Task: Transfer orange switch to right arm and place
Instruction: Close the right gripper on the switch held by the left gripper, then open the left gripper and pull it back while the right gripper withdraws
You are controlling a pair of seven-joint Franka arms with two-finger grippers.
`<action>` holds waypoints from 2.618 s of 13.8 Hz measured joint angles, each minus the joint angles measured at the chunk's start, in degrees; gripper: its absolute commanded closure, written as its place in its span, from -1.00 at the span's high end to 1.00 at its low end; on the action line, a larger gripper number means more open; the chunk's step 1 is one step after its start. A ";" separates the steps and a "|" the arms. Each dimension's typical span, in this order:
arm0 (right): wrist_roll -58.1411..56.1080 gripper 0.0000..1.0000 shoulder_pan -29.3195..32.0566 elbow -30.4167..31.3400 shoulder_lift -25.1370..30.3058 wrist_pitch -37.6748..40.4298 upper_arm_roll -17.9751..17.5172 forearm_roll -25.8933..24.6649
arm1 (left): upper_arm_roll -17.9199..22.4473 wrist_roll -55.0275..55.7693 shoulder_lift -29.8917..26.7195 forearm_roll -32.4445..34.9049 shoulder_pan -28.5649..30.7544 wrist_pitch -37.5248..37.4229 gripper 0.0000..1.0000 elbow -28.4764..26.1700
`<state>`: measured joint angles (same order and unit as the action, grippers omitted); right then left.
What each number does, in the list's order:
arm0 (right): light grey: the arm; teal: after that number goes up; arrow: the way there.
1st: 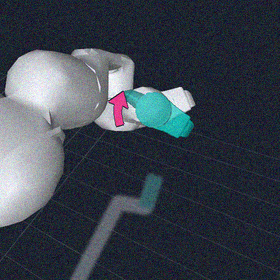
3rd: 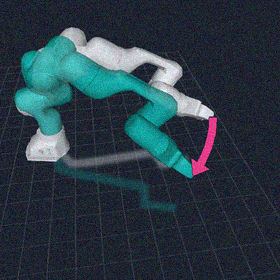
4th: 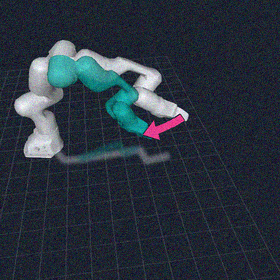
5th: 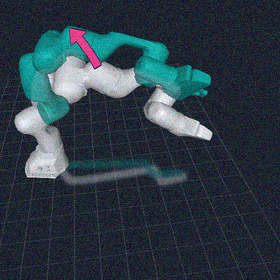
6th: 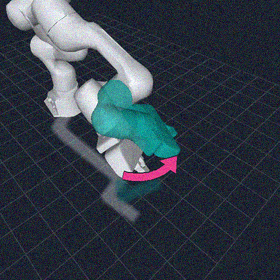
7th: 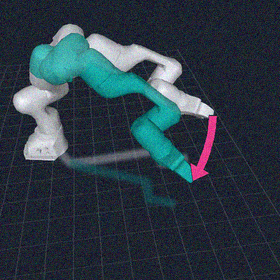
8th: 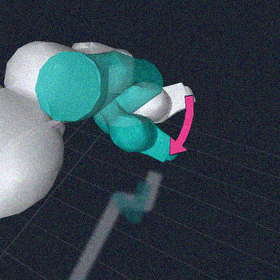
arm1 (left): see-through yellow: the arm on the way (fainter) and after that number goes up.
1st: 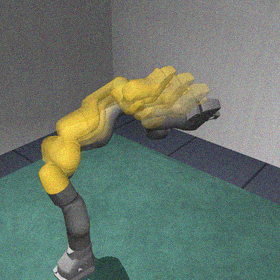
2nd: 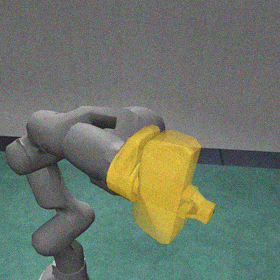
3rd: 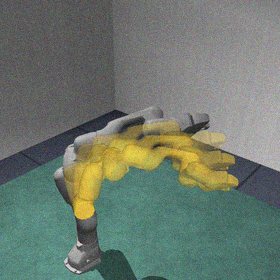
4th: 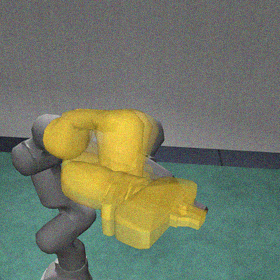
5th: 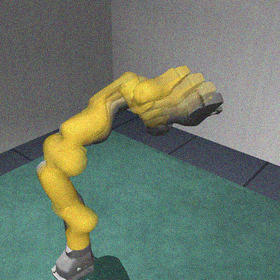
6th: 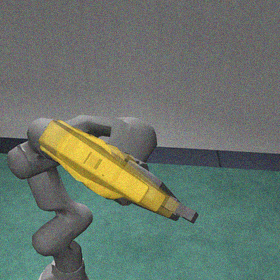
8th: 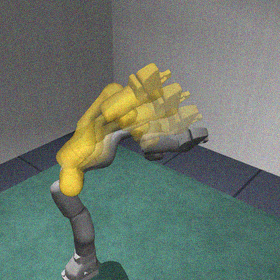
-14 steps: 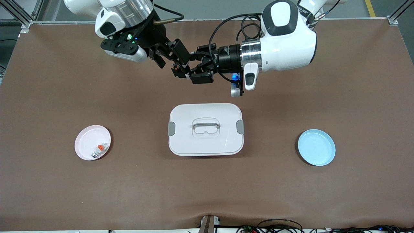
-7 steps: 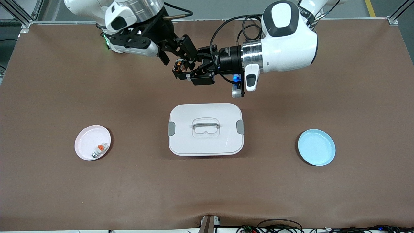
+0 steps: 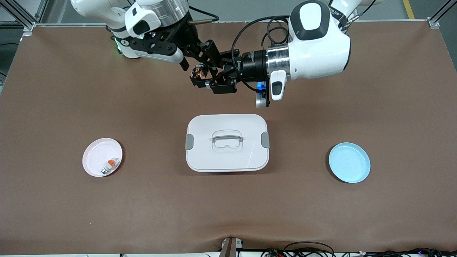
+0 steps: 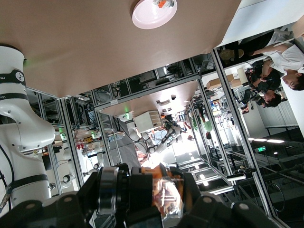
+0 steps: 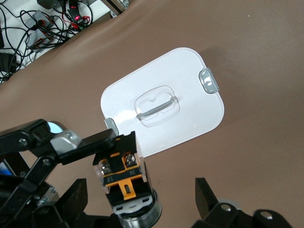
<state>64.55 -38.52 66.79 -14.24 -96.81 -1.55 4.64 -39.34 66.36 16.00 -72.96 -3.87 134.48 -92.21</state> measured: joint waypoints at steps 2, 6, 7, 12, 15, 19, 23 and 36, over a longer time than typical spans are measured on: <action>-0.02 0.82 0.00 0.00 0.00 0.00 0.01 -0.03 | 0.00 0.00 0.00 0.45 0.00 0.00 -0.80 0.00; -0.08 0.30 0.00 0.00 0.00 0.00 0.15 -0.03 | 0.00 0.00 0.00 0.55 0.00 0.00 -0.80 0.00; -0.08 0.13 0.00 0.00 0.00 0.00 0.19 -0.03 | 0.00 0.00 0.00 0.55 0.00 0.00 -0.80 0.00; -1.76 -0.52 -0.03 -0.10 0.04 -0.53 0.19 -0.09 | -0.03 0.00 0.17 0.64 -0.26 -0.05 -0.80 0.03; -2.60 -1.00 -0.03 -0.10 0.03 -0.56 0.20 -0.09 | -0.04 0.00 0.20 0.72 -0.27 -0.11 -0.79 0.06; -2.62 -1.00 -0.03 -0.10 0.04 -0.56 0.20 -0.09 | -0.04 0.00 0.20 0.79 -0.28 -0.11 -0.68 0.07; -2.62 -1.00 -0.03 -0.10 0.04 -0.57 0.20 -0.09 | -0.04 0.00 0.20 0.88 -0.29 -0.11 -0.21 0.11; -1.55 -1.00 0.01 -0.09 0.03 -0.58 0.67 -0.11 | 0.02 1.06 0.20 2.68 -0.28 -0.01 1.00 0.62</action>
<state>63.00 -38.50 66.70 -14.21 -97.40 -0.88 4.53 -39.32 67.42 16.21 -70.27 -4.15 134.47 -91.59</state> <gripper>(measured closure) 0.661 0.000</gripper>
